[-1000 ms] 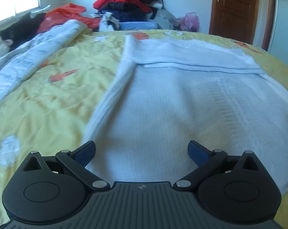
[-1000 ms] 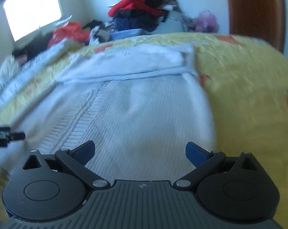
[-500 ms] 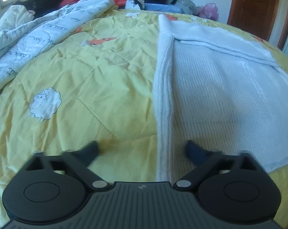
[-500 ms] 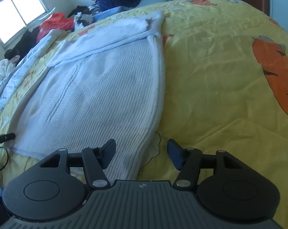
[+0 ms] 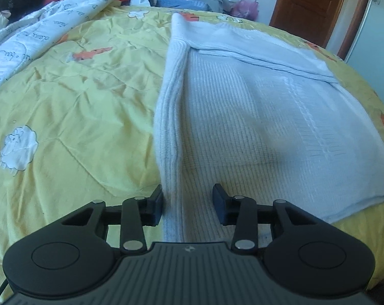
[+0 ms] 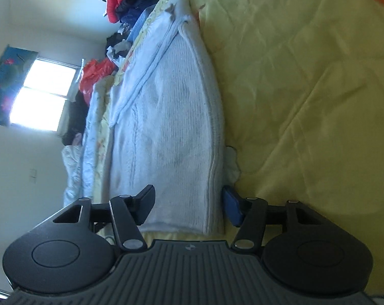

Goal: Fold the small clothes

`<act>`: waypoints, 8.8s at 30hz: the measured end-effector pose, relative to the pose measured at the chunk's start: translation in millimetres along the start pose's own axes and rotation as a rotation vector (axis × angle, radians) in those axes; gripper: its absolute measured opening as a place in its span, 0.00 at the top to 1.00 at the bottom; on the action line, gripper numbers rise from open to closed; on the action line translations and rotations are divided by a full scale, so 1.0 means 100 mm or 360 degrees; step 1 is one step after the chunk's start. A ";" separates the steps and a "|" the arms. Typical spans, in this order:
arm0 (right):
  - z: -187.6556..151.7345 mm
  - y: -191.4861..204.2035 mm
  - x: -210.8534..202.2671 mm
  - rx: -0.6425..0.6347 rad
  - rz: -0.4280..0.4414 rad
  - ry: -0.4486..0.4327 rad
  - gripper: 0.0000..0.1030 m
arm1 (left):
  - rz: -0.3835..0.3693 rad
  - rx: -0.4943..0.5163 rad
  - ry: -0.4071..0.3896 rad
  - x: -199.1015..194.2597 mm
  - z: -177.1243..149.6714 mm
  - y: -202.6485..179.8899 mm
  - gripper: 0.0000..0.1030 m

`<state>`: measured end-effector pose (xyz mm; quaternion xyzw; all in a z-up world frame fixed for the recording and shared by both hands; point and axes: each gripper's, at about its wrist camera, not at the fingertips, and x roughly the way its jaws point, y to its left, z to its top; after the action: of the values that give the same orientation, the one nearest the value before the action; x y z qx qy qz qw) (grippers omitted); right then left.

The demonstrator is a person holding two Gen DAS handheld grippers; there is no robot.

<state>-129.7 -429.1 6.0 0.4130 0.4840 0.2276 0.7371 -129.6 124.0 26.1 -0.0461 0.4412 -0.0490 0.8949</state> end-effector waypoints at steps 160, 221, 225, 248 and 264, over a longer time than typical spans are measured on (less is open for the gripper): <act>0.50 0.53 -0.11 -0.0380 -0.0385 -0.0759 0.39 | -0.0182 -0.0673 -0.0378 -0.39 0.66 0.97 0.23; 1.47 1.35 1.94 -0.1155 -0.0918 -0.0486 0.33 | 0.0267 0.0087 -0.0316 1.51 1.73 -0.57 0.42; 1.31 1.77 1.95 -0.1254 -0.0771 -0.0542 0.27 | 0.0273 0.0094 -0.0314 1.52 1.74 -0.57 0.43; 1.15 1.93 2.73 -0.1327 -0.0706 -0.0404 0.18 | 0.0145 -0.0278 -0.0584 0.53 1.09 -0.27 0.35; 0.61 2.05 2.90 -0.1523 -0.0548 -0.0131 0.03 | 0.0054 -0.0851 -0.0411 0.11 0.05 0.06 0.29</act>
<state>62.4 -125.2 35.2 -0.0479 0.3573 0.2825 0.8890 -118.6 129.0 19.2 -0.2787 0.3218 0.0903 0.9003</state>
